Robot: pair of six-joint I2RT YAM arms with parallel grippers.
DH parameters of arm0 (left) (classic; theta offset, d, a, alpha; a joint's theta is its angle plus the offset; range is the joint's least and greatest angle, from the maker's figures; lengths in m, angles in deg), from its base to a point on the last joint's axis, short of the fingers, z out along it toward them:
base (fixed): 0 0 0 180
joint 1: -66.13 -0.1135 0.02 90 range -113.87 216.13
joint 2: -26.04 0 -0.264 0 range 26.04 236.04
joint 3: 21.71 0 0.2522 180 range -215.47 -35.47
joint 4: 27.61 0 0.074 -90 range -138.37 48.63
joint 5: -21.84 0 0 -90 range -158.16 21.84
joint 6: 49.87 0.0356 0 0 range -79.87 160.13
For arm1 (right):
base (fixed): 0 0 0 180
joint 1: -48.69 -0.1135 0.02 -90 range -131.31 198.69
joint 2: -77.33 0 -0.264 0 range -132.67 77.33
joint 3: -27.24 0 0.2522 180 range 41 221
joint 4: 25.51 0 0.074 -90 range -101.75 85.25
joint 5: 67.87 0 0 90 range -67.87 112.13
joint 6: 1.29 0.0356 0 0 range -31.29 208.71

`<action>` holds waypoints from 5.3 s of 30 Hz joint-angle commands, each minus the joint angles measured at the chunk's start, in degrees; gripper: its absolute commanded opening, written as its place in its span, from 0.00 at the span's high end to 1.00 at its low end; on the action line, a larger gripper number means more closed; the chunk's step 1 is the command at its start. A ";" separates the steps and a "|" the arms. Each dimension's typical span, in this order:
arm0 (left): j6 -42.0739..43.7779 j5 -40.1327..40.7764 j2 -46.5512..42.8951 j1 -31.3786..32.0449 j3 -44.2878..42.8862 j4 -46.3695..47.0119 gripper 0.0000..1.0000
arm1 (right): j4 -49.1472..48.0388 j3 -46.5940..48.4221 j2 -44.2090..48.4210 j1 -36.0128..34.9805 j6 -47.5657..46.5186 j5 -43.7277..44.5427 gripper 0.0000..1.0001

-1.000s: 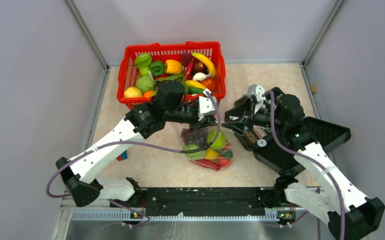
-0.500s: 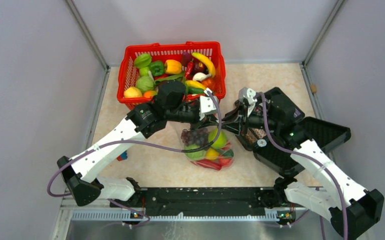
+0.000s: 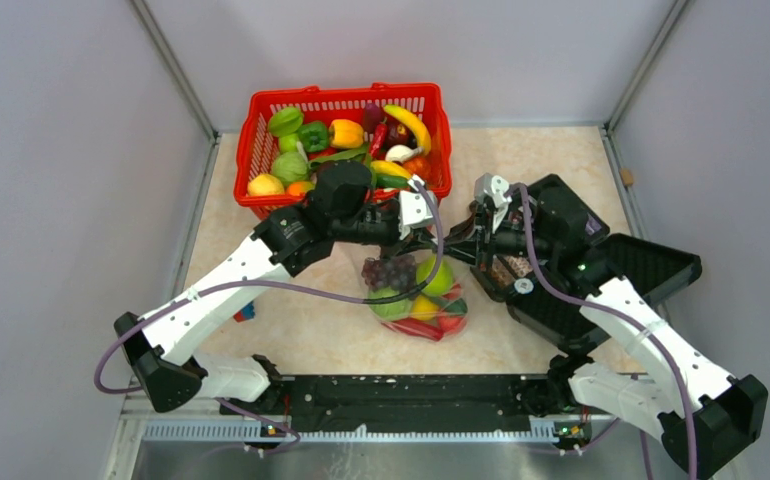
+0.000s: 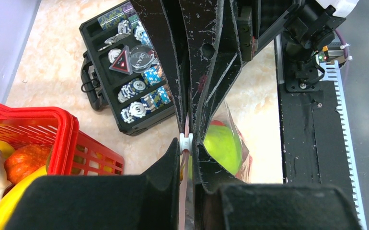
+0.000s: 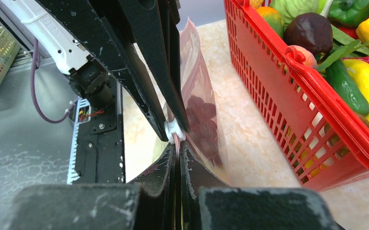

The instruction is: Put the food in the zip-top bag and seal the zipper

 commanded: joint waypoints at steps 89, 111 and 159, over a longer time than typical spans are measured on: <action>-1.59 10.52 -12.45 -21.74 8.17 -9.34 1.00 | -4.90 -3.88 5.93 -0.81 0.37 5.06 1.00; 2.14 17.61 -14.49 -23.61 8.21 -14.56 0.98 | -4.81 -4.39 6.26 -0.81 0.04 5.79 1.00; -18.45 49.15 -31.79 -27.62 22.52 17.44 0.01 | -17.64 -2.48 9.76 -10.74 15.64 -9.19 1.00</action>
